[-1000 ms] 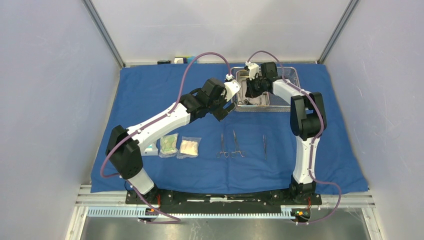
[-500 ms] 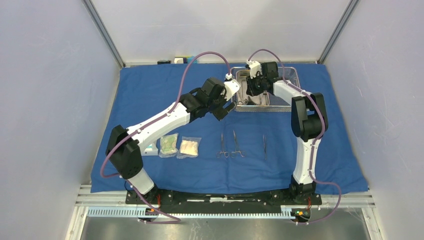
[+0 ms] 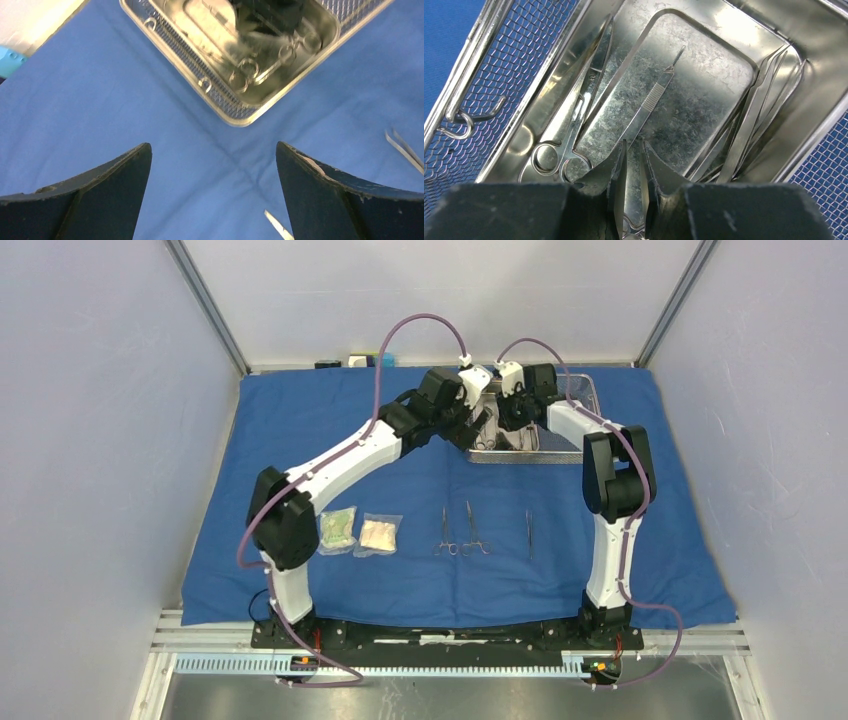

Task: Open and lay out the surgical kit
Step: Pick up the medical item from the container.

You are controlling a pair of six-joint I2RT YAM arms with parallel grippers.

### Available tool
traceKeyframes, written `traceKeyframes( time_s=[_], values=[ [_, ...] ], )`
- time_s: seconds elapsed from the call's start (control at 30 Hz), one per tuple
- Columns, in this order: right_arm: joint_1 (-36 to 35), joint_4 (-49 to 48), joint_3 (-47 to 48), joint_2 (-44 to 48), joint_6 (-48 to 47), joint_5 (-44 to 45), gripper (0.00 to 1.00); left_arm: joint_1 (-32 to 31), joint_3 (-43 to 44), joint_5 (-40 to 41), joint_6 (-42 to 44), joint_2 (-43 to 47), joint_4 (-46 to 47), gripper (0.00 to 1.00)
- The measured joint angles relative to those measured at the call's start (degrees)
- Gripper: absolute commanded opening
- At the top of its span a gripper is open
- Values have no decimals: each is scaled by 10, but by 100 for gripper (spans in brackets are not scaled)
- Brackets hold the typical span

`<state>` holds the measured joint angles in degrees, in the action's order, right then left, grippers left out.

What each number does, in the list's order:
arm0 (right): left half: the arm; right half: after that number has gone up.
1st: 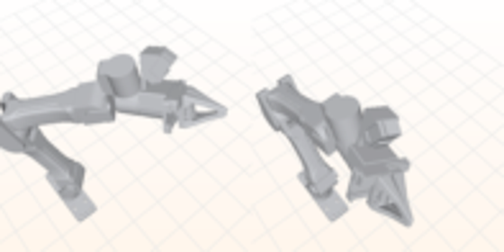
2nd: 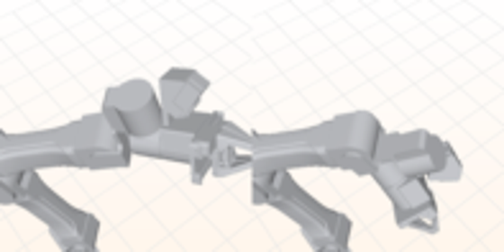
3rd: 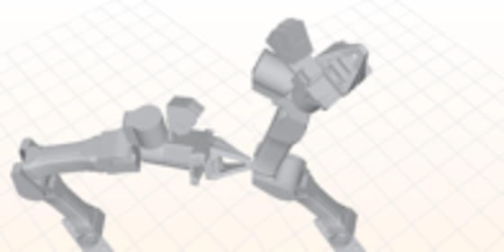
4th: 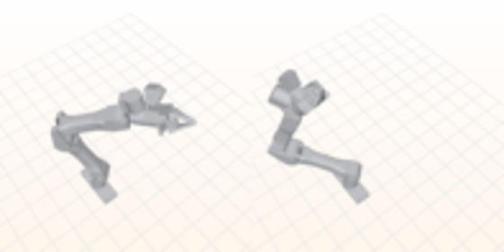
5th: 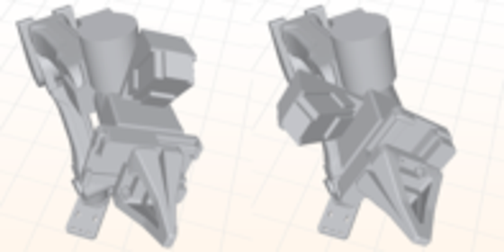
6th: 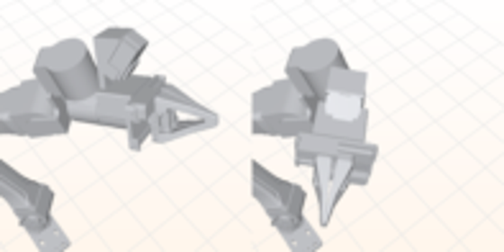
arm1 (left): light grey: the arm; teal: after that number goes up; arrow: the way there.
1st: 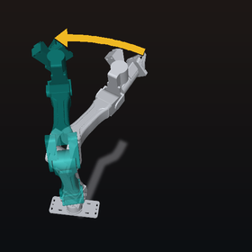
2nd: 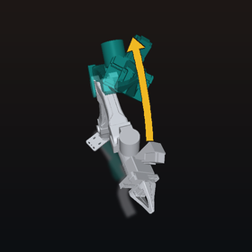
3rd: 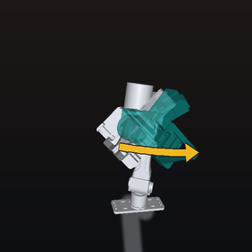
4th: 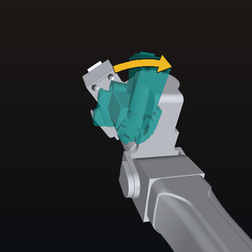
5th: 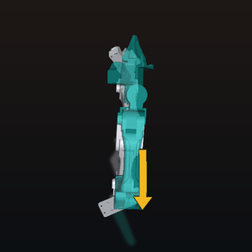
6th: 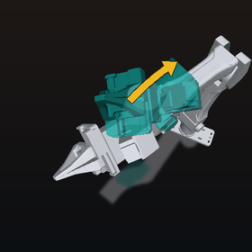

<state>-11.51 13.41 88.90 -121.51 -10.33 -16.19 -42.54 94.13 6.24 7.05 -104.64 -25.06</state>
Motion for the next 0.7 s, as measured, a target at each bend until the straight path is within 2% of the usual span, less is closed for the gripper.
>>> traceKeyframes(
  time_s=[0.37, 0.53, 0.7],
  values=[
    [4, -26, -6, -21, 29, -38, 21, 18, 144, -18, -90, -176, 44, 96],
    [24, -71, -49, -4, 61, -60, 23, 43, 174, -14, -105, -215, 45, 94],
    [63, -89, -82, 26, 85, -97, 24, 55, 192, 13, -109, -249, 45, 87]
  ],
)
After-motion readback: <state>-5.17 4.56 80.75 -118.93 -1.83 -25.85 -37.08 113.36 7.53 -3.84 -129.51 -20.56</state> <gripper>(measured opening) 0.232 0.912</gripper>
